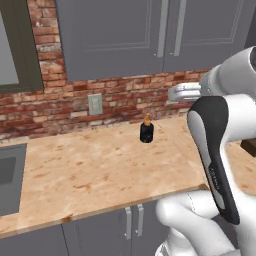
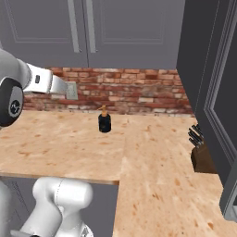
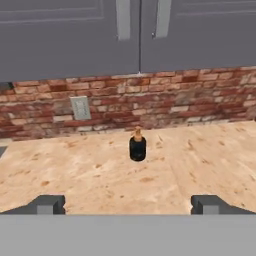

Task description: Close all open cabinet doors.

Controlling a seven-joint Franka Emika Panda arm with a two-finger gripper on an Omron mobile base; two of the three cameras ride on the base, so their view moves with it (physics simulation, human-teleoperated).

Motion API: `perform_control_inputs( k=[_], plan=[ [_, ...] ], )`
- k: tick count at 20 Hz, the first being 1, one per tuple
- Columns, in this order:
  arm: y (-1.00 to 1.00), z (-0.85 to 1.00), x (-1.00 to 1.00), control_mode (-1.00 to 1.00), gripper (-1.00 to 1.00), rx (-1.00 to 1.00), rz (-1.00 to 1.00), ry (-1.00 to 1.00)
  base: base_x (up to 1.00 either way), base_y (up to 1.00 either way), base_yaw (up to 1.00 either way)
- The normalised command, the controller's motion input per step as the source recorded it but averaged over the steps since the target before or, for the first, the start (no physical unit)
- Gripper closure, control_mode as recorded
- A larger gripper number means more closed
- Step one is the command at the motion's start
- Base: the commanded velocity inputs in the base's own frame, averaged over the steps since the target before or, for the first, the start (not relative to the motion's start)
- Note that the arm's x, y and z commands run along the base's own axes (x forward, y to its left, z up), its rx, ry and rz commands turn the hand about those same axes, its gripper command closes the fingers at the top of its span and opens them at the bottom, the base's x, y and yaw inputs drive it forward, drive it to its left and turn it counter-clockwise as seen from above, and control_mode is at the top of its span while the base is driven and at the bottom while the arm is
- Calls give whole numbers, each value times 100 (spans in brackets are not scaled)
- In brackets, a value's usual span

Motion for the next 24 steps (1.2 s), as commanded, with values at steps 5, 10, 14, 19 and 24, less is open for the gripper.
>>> perform_control_inputs(
  k=[5,10,14,19,24],
  plan=[
    [-29,-6,-74,-100,-100,-1,-3,18,0,0,0],
    [-14,-3,-54,-100,-100,0,0,15,0,0,0],
    [-3,-9,-26,-100,-100,0,0,3,0,0,0],
    [-1,-19,-7,-100,-100,0,0,0,0,0,0],
    [0,-28,0,-100,-100,0,0,0,0,0,0]
  ],
)
